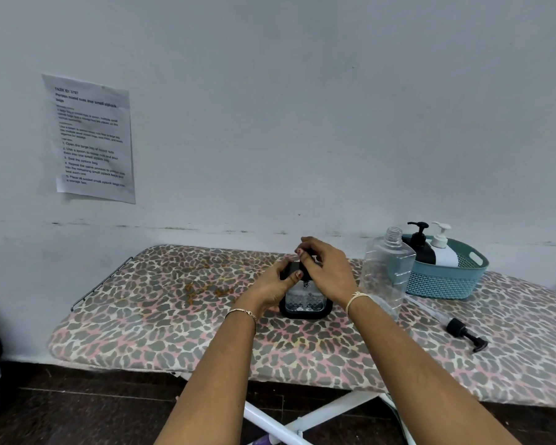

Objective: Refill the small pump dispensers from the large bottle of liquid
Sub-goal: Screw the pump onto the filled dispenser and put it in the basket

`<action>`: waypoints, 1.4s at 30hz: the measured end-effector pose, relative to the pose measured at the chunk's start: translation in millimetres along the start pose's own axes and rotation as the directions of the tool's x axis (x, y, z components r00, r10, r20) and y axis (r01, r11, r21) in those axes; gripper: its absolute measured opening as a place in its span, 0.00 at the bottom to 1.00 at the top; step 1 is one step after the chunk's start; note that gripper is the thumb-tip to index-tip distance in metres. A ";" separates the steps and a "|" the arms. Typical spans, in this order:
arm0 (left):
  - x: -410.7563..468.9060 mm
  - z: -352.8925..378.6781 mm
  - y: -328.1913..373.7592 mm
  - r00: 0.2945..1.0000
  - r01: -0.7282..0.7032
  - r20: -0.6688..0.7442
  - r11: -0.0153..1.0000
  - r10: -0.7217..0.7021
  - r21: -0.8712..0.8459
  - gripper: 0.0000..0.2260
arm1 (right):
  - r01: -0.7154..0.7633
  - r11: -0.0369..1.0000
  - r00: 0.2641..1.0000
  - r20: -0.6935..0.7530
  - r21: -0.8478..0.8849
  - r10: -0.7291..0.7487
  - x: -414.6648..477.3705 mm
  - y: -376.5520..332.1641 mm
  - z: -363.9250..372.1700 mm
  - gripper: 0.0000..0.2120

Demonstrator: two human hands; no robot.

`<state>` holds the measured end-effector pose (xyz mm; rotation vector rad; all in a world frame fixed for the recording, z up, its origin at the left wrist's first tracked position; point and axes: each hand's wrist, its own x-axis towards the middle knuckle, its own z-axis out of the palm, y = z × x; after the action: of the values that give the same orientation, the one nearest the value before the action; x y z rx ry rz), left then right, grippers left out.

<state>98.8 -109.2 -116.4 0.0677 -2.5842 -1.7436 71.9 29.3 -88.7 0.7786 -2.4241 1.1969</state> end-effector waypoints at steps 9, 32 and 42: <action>-12.5 4.7 1.1 0.987 -0.113 -0.069 0.941 0.142 0.320 0.23 | -0.030 1.000 0.975 0.220 0.000 0.029 -2.1 -4.5 -17.3 0.16; -78.7 45.5 79.7 0.958 -0.266 0.119 0.964 0.262 0.023 0.28 | -0.368 0.845 0.926 0.232 0.388 0.297 -86.4 28.6 -139.7 0.24; -32.6 130.9 96.9 0.936 -0.260 0.215 0.960 0.277 -0.104 0.30 | -0.419 0.855 0.884 -0.079 0.305 0.462 -90.7 102.4 -219.5 0.26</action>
<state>123.4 49.9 -75.4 -0.4934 -2.5182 -1.8339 93.3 286.2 -68.2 0.1750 -2.4067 1.7310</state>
